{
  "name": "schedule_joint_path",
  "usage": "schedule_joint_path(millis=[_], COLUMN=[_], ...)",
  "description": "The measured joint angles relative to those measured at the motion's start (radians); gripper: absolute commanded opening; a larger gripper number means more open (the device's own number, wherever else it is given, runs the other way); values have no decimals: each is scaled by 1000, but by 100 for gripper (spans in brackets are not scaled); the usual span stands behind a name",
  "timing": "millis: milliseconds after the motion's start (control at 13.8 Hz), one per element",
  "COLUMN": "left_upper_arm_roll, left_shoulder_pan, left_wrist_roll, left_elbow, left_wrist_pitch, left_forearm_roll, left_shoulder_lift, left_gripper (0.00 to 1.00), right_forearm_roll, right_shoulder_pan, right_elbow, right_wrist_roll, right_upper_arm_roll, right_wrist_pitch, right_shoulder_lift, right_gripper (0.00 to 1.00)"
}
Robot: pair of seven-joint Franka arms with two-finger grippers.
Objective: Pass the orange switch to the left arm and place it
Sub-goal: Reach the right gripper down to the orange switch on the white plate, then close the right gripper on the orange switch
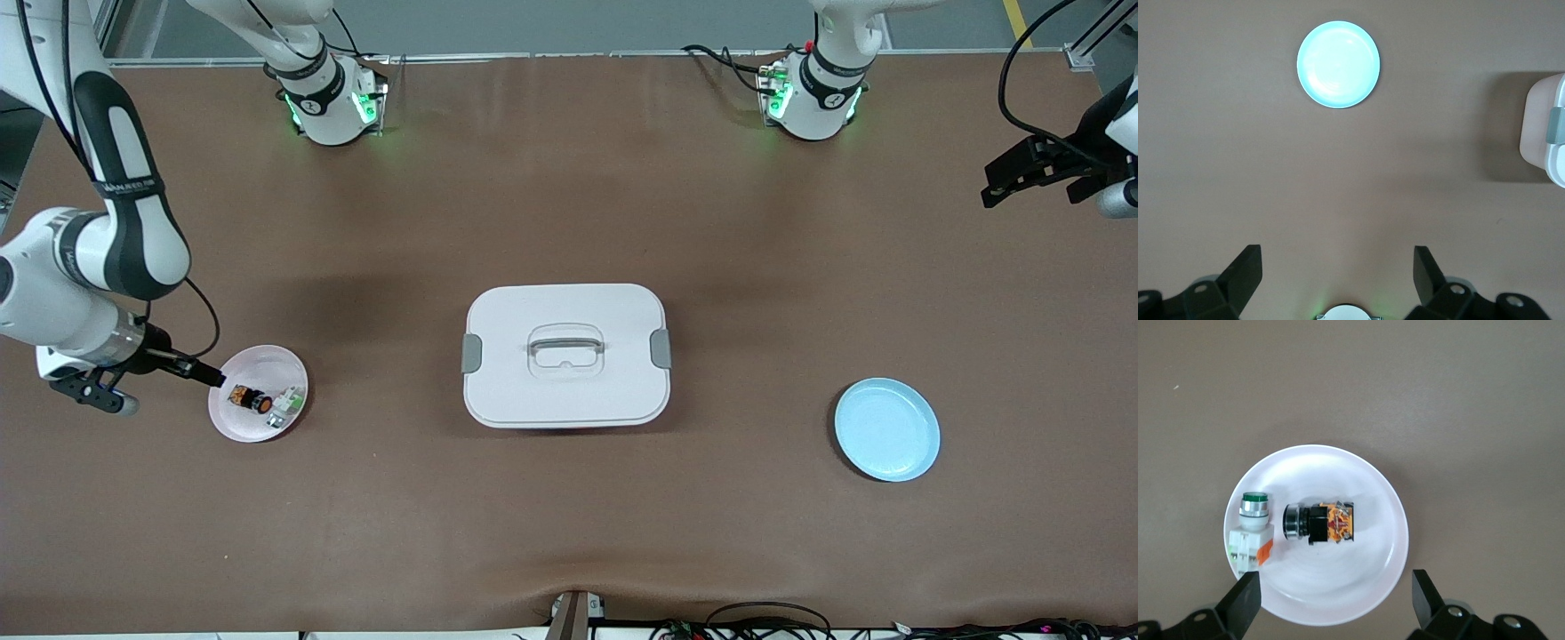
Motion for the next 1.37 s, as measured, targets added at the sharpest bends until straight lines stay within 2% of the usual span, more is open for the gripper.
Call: schedule_joint_path(millis=[362,796,1374], left_upper_arm_roll=[0,0,0], left_shoulder_pan=[0,0,0], left_wrist_roll=[0,0,0], left_elbow=[0,0,0], left_wrist_pitch=[0,0,-1], left_forearm_roll=[0,0,0], left_shoulder_lift=[0,0,0], left_gripper=[100,100,100], right_forearm_roll=[0,0,0], right_shoulder_pan=[45,39,35], right_elbow=[1,46,64], right_wrist_roll=[28,34,34], right_upper_arm_roll=[4,-3,-3], right_wrist_pitch=[106,171,176], right_shoulder_lift=[79,183,215], right_gripper=[100,100,100])
